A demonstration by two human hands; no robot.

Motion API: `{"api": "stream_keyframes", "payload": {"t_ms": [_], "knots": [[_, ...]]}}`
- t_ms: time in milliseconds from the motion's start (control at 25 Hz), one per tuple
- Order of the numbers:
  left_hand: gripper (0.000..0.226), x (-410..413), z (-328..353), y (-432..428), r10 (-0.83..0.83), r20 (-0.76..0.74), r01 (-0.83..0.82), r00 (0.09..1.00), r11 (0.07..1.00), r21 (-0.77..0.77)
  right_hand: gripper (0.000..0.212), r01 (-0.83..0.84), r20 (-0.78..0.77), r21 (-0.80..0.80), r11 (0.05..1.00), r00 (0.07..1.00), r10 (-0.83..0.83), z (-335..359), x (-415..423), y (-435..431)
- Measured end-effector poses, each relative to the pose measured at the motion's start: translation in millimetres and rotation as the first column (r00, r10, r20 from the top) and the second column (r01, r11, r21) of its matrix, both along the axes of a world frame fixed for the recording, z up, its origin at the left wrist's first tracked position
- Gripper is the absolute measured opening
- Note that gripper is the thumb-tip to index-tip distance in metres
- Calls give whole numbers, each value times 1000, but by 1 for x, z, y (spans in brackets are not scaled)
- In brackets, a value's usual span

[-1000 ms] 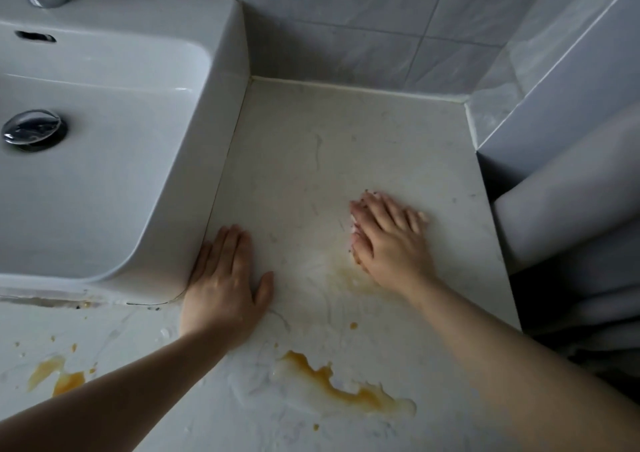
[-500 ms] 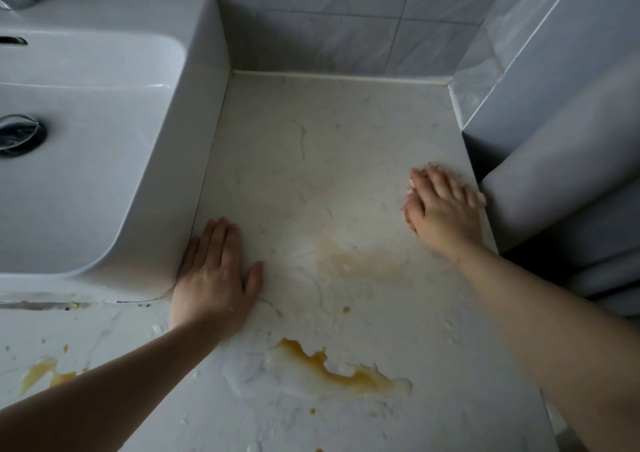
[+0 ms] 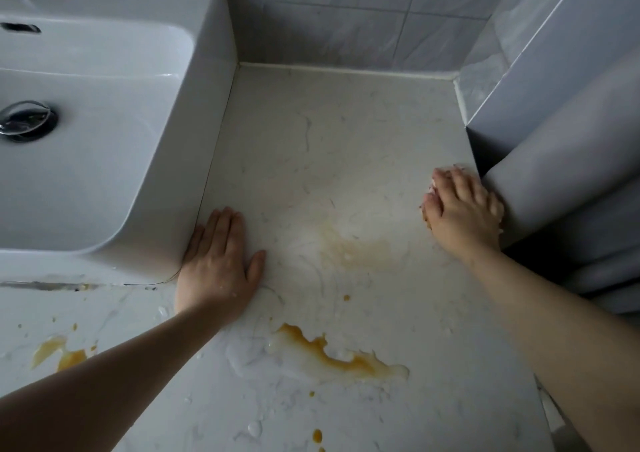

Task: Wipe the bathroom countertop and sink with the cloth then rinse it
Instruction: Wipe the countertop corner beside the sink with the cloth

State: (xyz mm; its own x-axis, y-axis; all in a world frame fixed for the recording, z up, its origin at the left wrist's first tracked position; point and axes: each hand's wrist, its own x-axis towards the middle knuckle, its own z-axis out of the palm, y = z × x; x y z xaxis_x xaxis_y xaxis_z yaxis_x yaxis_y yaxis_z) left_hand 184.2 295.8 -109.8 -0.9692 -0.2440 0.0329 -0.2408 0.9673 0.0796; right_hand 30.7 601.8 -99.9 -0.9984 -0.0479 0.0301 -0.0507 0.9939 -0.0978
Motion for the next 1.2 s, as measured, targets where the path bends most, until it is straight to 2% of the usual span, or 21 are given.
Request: {"api": "stream_keyframes", "payload": {"t_ms": [40,120,160,240,280,400,440,480,600,640,680,800,840,880,960,1040,1080,1120,1200], "knots": [[80,0,0,0,-4,5,4,1000,1000,6,62,6,-36,-2,1000,999,-6,-3,13,0],[80,1,0,1,3,0,-3,1000,1000,6,56,-125,-113,59,990,985,131,-7,66,0],[80,0,1,1,4,-2,-3,1000,1000,7,55,-201,-105,77,977,972,208,-7,94,3],[80,0,1,1,1,4,-1,1000,1000,14,54,-293,-81,121,948,949,304,-11,99,15],[80,0,1,1,0,4,0,1000,1000,14,55,-263,-87,127,956,958,275,-10,82,16],[80,-1,0,0,-5,6,5,1000,1000,9,65,29,-60,4,1000,998,-29,-3,19,1],[80,-1,1,0,-5,6,5,1000,1000,12,66,87,-46,-38,995,995,-89,-4,21,-10],[80,0,1,0,-7,4,7,1000,1000,14,64,76,-91,-29,997,993,-79,-8,35,-19],[77,0,2,0,-2,3,2,1000,1000,9,54,-236,-111,69,969,964,243,-14,106,-13],[76,0,2,0,0,5,0,1000,1000,7,53,-295,-110,94,951,946,305,-12,108,1],[75,-1,1,0,1,6,-2,1000,1000,9,54,-281,-129,115,953,947,294,-14,96,14],[74,-2,2,1,5,5,-5,1000,1000,7,59,94,-139,21,995,986,-91,-11,42,10],[74,-2,2,1,5,5,-5,1000,1000,7,60,125,-133,-22,992,983,-127,-10,37,-15],[75,-1,2,0,3,6,-4,1000,1000,10,58,69,-162,-30,997,984,-73,-8,42,-44],[75,0,2,-1,2,2,-2,1000,1000,11,52,-228,-180,37,973,956,230,-11,74,-85],[75,0,3,-1,1,2,-1,1000,1000,7,51,-470,-112,86,879,872,477,-11,90,-66],[74,0,4,0,1,3,-1,1000,1000,9,52,-482,-97,104,870,866,491,-10,83,-44],[74,0,5,1,0,13,0,1000,1000,14,53,-404,-110,142,904,901,420,-13,70,-21],[72,-1,4,1,3,23,-3,1000,1000,22,58,-102,-131,94,990,985,114,-12,37,11]]}}
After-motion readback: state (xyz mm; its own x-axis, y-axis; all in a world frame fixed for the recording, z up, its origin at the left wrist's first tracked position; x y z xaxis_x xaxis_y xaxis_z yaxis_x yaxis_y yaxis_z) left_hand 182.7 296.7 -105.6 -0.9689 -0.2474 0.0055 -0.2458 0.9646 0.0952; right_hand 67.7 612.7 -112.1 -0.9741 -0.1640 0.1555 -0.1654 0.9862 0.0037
